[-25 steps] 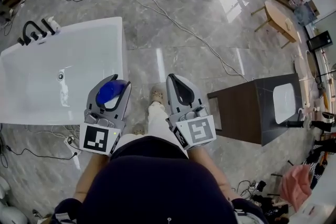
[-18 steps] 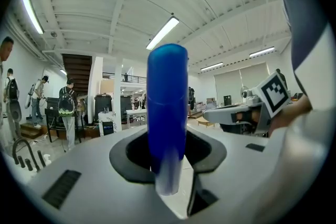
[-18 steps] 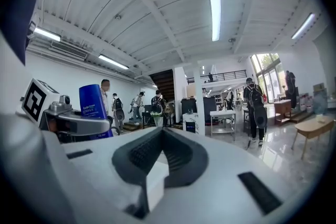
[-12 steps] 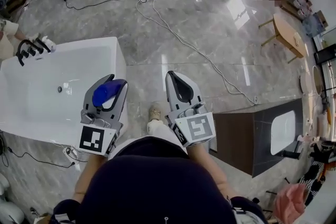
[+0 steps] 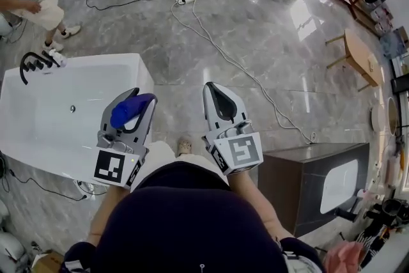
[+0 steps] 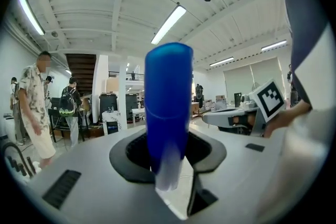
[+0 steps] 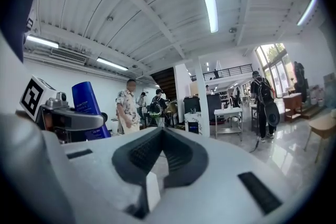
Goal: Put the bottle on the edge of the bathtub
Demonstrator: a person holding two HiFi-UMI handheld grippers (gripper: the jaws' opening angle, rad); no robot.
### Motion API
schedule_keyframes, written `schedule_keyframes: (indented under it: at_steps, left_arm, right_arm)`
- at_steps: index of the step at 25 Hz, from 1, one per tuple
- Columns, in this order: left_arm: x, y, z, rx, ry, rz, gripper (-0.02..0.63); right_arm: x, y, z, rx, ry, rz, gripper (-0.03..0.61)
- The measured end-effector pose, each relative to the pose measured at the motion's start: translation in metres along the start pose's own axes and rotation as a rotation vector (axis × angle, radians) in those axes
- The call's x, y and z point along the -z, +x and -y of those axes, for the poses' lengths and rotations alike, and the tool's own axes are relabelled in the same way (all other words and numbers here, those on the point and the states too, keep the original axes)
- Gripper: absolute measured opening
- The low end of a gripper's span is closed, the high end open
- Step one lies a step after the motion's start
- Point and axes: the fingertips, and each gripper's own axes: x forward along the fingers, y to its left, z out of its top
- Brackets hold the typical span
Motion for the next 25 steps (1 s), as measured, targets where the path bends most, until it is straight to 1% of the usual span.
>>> schedule_keyframes:
  at_steps: [6, 9, 11, 13, 17, 21, 25]
  left_arm:
    - [-0.001, 0.023, -0.008, -0.013, -0.002, -0.025, 0.147]
    - [0.000, 0.043, -0.019, -0.005, -0.004, -0.030, 0.147]
    - [0.003, 0.060, -0.030, 0.006, -0.006, -0.036, 0.147]
    - [0.006, 0.081, -0.043, 0.017, -0.012, -0.039, 0.147]
    - [0.008, 0.132, -0.070, 0.055, -0.015, -0.039, 0.147]
    - [-0.002, 0.190, -0.111, 0.087, -0.001, -0.040, 0.147]
    - [-0.018, 0.242, -0.149, 0.127, 0.021, -0.009, 0.147]
  right_arm:
    - [0.009, 0.016, 0.016, -0.010, 0.036, -0.027, 0.002]
    - [0.006, 0.033, 0.028, 0.008, 0.021, -0.048, 0.002]
    - [0.006, 0.048, 0.035, 0.002, 0.006, -0.039, 0.002]
    - [0.004, 0.065, 0.047, 0.018, 0.002, -0.035, 0.002]
    - [-0.001, 0.111, 0.077, 0.084, 0.008, -0.052, 0.002]
    - [-0.012, 0.172, 0.100, 0.080, -0.018, -0.029, 0.002]
    - [-0.025, 0.232, 0.124, 0.113, -0.021, -0.036, 0.002]
